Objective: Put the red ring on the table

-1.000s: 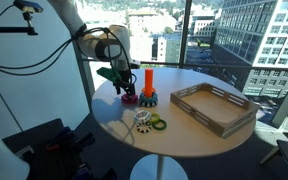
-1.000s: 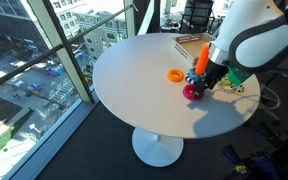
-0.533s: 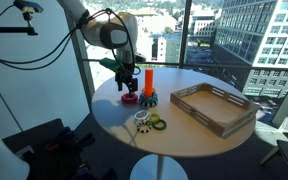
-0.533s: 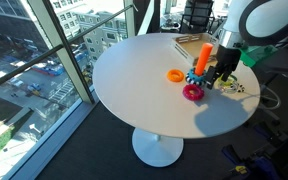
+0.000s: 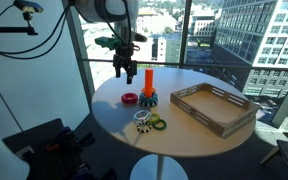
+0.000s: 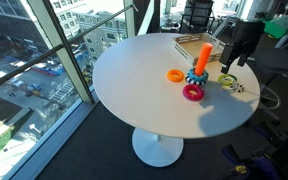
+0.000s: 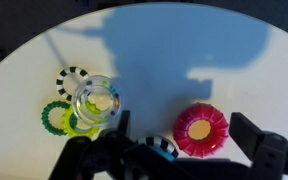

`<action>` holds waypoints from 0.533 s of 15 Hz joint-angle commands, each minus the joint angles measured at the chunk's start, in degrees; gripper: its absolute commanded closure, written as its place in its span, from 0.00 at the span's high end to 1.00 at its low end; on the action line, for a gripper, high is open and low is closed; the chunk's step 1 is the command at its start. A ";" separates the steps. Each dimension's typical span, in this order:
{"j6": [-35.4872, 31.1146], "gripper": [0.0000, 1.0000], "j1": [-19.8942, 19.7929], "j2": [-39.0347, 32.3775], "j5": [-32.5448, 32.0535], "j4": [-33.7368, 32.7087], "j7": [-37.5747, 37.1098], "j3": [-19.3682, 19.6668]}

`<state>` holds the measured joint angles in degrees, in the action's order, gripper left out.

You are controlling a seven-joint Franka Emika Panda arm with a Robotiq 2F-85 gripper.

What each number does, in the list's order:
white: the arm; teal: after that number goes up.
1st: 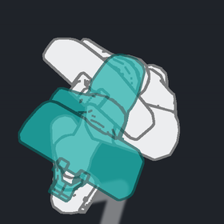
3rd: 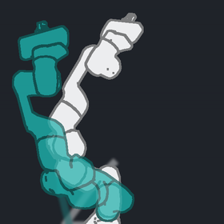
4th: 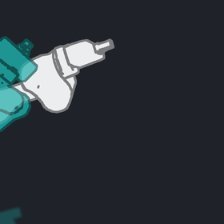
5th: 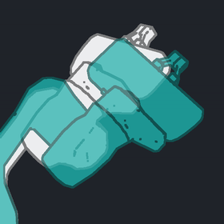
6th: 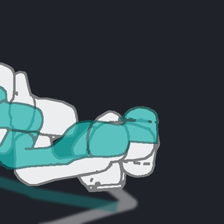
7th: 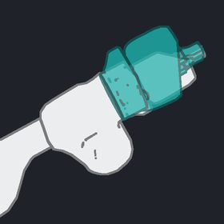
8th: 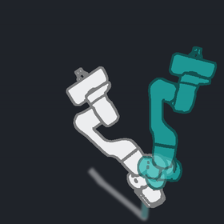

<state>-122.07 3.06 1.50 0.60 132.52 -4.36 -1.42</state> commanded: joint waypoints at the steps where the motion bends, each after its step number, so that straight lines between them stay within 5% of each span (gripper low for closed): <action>1: 5.45 1.00 -0.99 4.34 -1.17 -1.20 -1.14 0.13; 8: 5.53 1.00 -2.29 10.35 -1.55 -0.69 -1.54 0.10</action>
<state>-117.55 1.33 9.47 0.22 131.72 -4.53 -1.22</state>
